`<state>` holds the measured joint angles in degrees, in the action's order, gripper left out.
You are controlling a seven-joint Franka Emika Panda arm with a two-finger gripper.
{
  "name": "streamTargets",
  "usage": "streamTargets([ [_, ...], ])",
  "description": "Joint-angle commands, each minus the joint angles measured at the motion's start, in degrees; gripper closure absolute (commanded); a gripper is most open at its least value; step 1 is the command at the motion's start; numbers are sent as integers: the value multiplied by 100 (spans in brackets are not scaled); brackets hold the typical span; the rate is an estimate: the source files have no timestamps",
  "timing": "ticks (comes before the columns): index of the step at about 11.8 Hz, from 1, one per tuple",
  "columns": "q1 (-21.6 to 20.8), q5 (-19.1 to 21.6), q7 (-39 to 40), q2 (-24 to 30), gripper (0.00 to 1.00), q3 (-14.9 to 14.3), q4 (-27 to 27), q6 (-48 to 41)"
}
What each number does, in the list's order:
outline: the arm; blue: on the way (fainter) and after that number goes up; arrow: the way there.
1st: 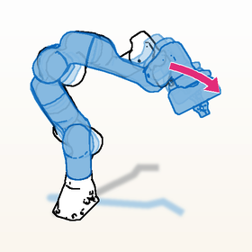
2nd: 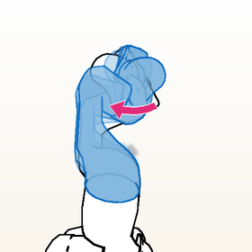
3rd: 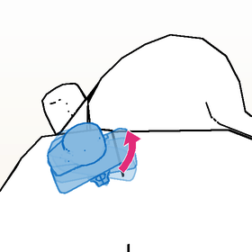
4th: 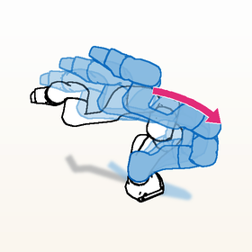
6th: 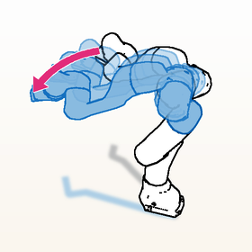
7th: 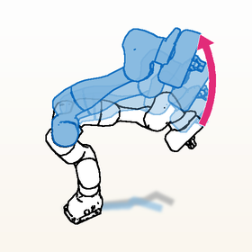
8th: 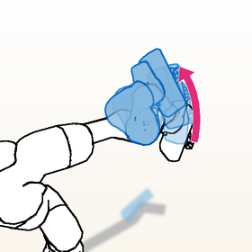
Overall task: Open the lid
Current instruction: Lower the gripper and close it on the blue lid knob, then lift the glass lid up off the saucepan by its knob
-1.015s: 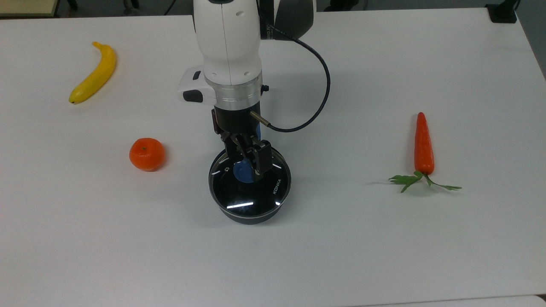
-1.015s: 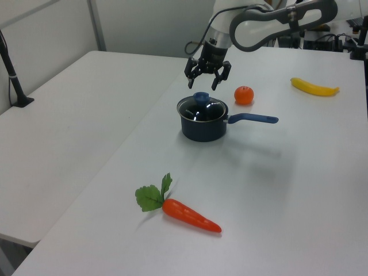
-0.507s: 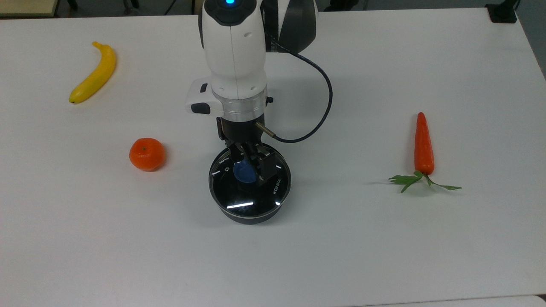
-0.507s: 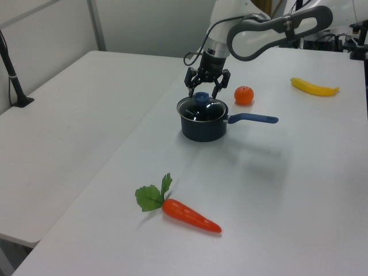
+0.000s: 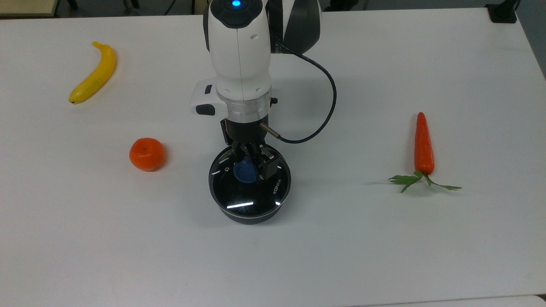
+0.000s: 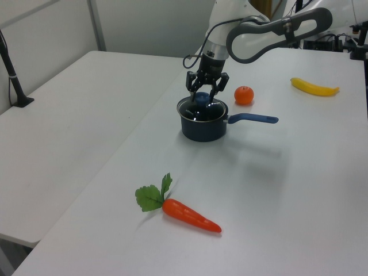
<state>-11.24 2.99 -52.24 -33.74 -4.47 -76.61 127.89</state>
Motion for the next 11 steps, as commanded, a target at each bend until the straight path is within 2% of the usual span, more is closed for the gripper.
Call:
streamTargets([
  [1, -63, -80, -102, 8, 48, -71, 41, -177],
  [2, -63, -80, -93, 17, 54, -71, 41, -247],
  [4, -54, -71, -85, 34, 59, -71, 76, -422],
  [7, -63, -71, -23, 174, 59, -71, 94, -721],
  [11, 121, 78, 485, 657, 61, -71, 41, -1283],
])
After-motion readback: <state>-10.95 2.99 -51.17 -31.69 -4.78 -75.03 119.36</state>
